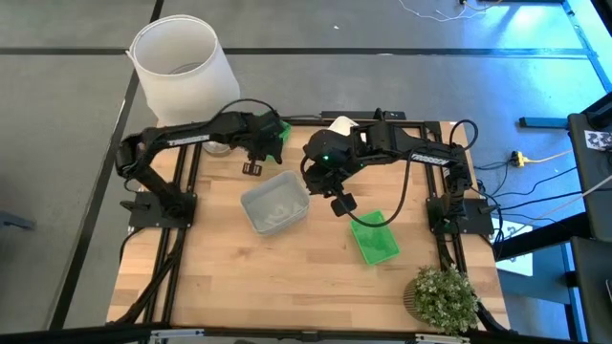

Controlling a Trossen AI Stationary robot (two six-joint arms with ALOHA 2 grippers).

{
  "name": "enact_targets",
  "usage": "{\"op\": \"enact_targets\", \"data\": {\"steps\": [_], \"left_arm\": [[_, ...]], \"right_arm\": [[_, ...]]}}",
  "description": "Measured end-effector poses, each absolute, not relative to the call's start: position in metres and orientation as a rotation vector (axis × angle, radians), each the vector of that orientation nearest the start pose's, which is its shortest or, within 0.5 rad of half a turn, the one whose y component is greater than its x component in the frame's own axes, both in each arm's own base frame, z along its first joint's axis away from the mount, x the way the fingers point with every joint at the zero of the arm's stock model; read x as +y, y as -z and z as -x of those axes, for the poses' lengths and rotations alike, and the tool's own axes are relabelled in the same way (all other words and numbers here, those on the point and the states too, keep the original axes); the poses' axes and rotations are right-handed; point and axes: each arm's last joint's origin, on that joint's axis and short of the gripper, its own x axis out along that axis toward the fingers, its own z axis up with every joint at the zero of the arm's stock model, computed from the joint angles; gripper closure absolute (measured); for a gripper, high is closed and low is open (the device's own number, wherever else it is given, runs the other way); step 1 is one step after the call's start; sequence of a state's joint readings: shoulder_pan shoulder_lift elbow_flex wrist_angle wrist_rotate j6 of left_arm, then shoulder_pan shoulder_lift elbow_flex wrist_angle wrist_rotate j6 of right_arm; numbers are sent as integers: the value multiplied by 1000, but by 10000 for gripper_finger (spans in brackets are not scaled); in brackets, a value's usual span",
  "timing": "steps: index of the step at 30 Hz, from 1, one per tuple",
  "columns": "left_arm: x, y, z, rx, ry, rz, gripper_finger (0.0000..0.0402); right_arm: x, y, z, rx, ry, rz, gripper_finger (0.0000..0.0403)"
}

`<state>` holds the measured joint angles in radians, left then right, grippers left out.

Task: Stack baskets by color
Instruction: Stack the bottom green bin on the green bins

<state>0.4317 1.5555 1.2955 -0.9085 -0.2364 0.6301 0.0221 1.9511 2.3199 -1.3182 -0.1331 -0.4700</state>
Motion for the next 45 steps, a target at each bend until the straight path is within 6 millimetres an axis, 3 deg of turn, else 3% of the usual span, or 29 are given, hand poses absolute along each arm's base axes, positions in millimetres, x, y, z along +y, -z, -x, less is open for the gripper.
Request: {"op": "enact_targets", "data": {"steps": [4, 8, 11, 14, 19, 25, 31, 40, 45], "left_arm": [[122, -313, -262, 1183, -211, -360, 346], [103, -346, -244, 1022, -181, -302, 348], [88, -368, -225, 896, -151, -242, 348], [72, -385, -209, 798, -119, -199, 348], [49, -406, -180, 665, -83, -151, 348], [34, -421, -154, 567, -71, -123, 348], [28, -428, -137, 512, -83, -102, 348], [28, -428, -136, 508, -84, -102, 348], [29, -427, -139, 519, -84, -101, 348]], "right_arm": [[13, -408, -371, 1013, -392, 365, 320], [14, -403, -359, 1158, -390, 237, 320], [17, -393, -361, 1190, -418, 159, 320], [26, -376, -363, 1248, -502, 121, 320], [36, -329, -361, 1421, -590, 57, 320], [35, -285, -359, 1529, -553, 54, 320], [32, -254, -355, 1614, -494, 116, 320], [28, -210, -346, 1668, -483, 234, 320], [25, -197, -341, 1700, -449, 287, 320]]}}
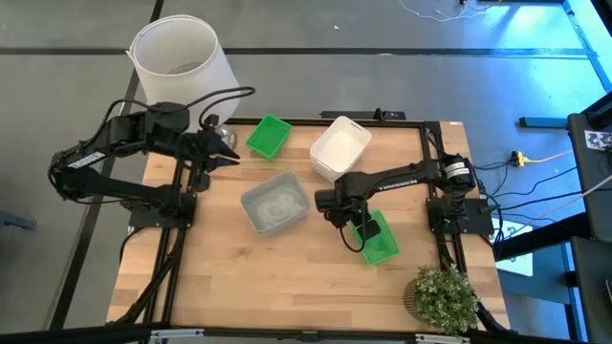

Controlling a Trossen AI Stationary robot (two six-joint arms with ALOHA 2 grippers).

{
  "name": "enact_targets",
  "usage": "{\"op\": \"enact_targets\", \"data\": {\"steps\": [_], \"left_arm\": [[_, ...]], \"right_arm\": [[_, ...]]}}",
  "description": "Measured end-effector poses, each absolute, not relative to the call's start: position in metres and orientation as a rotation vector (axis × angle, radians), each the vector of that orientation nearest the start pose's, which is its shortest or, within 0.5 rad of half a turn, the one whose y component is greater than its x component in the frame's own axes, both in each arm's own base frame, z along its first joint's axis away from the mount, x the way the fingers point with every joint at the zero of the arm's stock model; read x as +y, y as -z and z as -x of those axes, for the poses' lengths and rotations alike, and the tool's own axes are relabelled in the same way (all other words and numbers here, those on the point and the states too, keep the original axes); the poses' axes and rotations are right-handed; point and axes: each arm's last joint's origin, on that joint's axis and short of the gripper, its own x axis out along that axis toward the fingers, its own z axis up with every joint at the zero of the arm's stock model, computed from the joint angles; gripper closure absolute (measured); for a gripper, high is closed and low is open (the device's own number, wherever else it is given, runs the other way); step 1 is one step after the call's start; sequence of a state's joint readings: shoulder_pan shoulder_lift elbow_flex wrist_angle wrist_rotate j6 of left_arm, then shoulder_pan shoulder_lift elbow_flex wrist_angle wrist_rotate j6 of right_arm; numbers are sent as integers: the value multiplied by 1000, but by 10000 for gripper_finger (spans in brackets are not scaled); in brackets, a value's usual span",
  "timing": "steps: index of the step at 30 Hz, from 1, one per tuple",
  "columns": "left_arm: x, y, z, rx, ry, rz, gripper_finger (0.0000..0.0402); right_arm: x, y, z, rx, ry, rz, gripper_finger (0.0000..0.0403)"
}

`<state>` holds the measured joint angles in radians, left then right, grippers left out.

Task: Stack baskets by color
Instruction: Stack the bottom green bin on the green bins

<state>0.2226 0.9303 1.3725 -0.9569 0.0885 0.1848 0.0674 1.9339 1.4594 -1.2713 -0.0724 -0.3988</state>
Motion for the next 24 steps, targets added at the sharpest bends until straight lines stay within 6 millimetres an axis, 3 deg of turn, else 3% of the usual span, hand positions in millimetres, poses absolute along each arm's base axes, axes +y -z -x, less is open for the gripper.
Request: {"op": "enact_targets", "data": {"steps": [7, 17, 24], "left_arm": [[29, -427, -139, 520, -86, -101, 348], [30, -427, -139, 523, -111, -107, 348], [30, -427, -139, 523, -111, -107, 348]], "right_arm": [[26, -185, -337, 1701, -487, 244, 320], [26, -151, -334, 1610, -436, 226, 321], [23, -146, -335, 1617, -261, 119, 393]]}}
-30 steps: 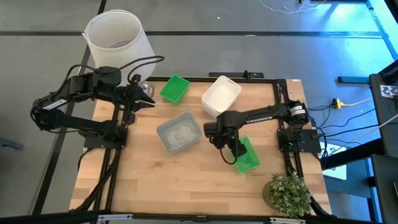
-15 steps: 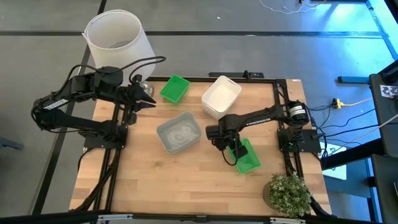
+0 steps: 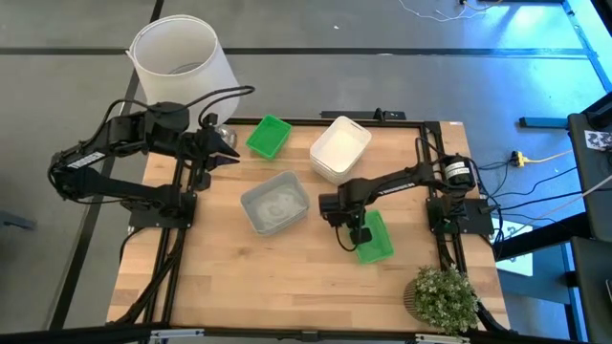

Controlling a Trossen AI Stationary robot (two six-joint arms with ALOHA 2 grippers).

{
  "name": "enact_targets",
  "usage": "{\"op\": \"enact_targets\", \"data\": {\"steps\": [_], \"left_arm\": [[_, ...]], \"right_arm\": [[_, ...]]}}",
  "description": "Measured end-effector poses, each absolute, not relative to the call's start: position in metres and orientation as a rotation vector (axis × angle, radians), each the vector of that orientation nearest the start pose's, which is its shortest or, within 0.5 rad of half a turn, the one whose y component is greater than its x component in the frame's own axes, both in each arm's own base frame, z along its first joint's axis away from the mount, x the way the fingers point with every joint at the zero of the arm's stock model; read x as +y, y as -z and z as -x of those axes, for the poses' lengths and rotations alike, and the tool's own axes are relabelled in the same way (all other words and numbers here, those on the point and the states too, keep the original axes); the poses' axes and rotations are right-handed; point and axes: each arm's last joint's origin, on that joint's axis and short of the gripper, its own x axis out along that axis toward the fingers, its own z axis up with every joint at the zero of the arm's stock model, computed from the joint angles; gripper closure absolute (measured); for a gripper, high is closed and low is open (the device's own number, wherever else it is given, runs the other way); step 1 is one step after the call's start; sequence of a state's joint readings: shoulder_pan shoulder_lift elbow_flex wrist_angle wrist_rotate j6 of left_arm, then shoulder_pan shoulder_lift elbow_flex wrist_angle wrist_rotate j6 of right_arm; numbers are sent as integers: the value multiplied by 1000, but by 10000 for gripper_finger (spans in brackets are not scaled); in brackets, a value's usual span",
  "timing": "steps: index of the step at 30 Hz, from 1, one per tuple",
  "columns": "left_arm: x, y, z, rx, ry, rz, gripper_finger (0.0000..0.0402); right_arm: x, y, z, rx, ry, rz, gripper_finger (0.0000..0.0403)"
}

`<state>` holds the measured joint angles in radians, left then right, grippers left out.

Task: Stack baskets by color
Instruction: Stack the bottom green bin on the green bins

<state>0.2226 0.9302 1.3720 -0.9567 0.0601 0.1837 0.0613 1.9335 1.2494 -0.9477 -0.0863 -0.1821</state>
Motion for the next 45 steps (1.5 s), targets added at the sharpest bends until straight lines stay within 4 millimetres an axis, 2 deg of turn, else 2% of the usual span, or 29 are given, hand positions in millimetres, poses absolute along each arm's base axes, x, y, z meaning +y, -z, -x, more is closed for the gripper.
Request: {"op": "enact_targets", "data": {"steps": [4, 8, 14, 19, 24, 30, 36, 39, 42, 45], "left_arm": [[30, -427, -139, 523, -112, -107, 348], [30, -427, -139, 523, -112, -108, 348], [30, -426, -139, 527, -132, -113, 348], [30, -426, -139, 527, -133, -114, 348], [30, -426, -139, 528, -137, -115, 348], [32, -426, -138, 537, -196, -130, 348], [33, -426, -138, 538, -212, -133, 348], [33, -426, -138, 539, -213, -134, 348], [34, -423, -139, 549, -243, -142, 348], [35, -412, -143, 596, -251, -141, 348]], "right_arm": [[24, -154, -342, 1592, -203, 68, 398], [24, -174, -351, 1578, -176, 51, 400], [22, -227, -371, 1497, -146, 23, 401], [8, -275, -387, 1339, -97, 21, 402], [-18, -318, -396, 1178, 25, 34, 402], [-55, -355, -410, 898, 194, 18, 403], [-97, -372, -423, 631, 288, 18, 403], [-123, -373, -426, 544, 354, 9, 403], [-147, -371, -427, 496, 407, 2, 403], [-168, -365, -423, 519, 448, -4, 403]]}}
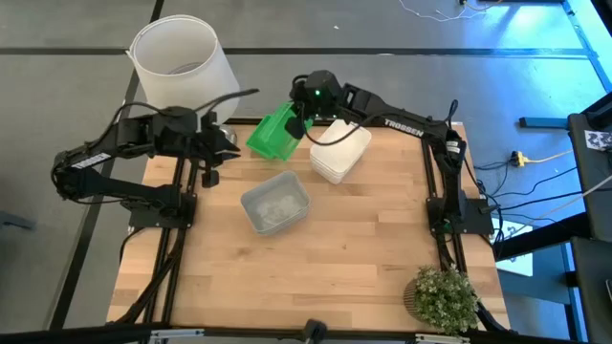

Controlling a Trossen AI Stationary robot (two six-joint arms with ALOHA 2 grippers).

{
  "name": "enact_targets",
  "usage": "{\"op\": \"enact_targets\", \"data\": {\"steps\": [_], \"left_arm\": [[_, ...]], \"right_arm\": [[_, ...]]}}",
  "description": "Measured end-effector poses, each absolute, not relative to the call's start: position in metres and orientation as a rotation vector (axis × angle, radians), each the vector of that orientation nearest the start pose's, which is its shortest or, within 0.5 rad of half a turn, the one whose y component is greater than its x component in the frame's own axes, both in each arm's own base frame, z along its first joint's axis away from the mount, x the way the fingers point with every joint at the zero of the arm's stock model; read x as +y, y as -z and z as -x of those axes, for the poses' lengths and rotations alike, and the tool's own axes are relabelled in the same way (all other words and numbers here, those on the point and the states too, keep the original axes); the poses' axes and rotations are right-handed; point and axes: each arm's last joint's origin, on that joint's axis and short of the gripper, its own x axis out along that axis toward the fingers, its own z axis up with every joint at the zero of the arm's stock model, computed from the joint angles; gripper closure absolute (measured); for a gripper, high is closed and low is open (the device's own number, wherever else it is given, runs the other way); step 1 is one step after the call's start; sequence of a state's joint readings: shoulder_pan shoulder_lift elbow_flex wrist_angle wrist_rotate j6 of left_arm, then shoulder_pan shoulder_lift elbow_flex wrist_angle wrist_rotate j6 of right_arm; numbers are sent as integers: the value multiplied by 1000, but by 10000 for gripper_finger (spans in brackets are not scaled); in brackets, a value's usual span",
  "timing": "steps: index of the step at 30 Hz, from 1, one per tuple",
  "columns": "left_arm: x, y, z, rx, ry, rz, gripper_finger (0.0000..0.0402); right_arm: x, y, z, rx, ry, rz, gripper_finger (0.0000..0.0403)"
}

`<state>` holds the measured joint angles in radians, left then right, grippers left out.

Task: Stack baskets by color
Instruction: Stack the bottom green bin on the green bins

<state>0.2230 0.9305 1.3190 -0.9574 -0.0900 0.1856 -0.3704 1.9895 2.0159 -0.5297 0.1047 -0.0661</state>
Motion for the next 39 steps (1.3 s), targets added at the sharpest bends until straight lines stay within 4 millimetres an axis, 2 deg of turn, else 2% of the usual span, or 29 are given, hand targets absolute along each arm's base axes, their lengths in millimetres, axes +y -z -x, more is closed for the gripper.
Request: {"op": "enact_targets", "data": {"steps": [4, 9, 14, 17, 21, 27, 34, 39], "left_arm": [[36, -388, -151, 671, -211, -161, 348], [40, -347, -161, 779, -219, -190, 348], [50, -315, -163, 881, -406, -243, 348], [52, -303, -163, 910, -437, -233, 348], [54, -295, -163, 925, -453, -213, 348], [55, -295, -164, 901, -469, -173, 348], [54, -295, -164, 891, -476, -133, 348], [54, -295, -164, 891, -473, -130, 348]], "right_arm": [[-187, -364, -415, 533, 482, 21, 403], [-207, -363, -406, 531, 486, 9, 403], [-221, -350, -415, 488, 416, -17, 403], [-230, -335, -428, 456, 413, -2, 403], [-238, -314, -446, 393, 366, 28, 403], [-246, -282, -465, 367, 306, 63, 403], [-254, -247, -477, 393, 306, 64, 403], [-257, -240, -478, 403, 307, 62, 403]]}}
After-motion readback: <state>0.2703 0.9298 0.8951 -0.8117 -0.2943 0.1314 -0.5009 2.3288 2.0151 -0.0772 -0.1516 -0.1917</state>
